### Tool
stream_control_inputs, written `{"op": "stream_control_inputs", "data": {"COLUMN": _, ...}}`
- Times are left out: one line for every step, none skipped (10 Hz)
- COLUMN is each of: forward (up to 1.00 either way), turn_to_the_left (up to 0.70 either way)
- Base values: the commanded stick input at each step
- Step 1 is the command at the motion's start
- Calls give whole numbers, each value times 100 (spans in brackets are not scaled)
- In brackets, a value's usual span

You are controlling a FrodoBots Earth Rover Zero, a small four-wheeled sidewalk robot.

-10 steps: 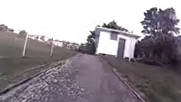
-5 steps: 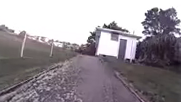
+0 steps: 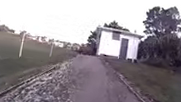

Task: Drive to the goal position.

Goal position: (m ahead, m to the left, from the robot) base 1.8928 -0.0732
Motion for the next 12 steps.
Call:
{"op": "stream_control_inputs", "data": {"forward": 70, "turn_to_the_left": 0}}
{"op": "stream_control_inputs", "data": {"forward": 70, "turn_to_the_left": 0}}
{"op": "stream_control_inputs", "data": {"forward": 70, "turn_to_the_left": 0}}
{"op": "stream_control_inputs", "data": {"forward": 70, "turn_to_the_left": 0}}
{"op": "stream_control_inputs", "data": {"forward": 70, "turn_to_the_left": 0}}
{"op": "stream_control_inputs", "data": {"forward": 70, "turn_to_the_left": 0}}
{"op": "stream_control_inputs", "data": {"forward": 70, "turn_to_the_left": 0}}
{"op": "stream_control_inputs", "data": {"forward": 70, "turn_to_the_left": 0}}
{"op": "stream_control_inputs", "data": {"forward": 70, "turn_to_the_left": 0}}
{"op": "stream_control_inputs", "data": {"forward": 70, "turn_to_the_left": 0}}
{"op": "stream_control_inputs", "data": {"forward": 70, "turn_to_the_left": 0}}
{"op": "stream_control_inputs", "data": {"forward": 70, "turn_to_the_left": 0}}
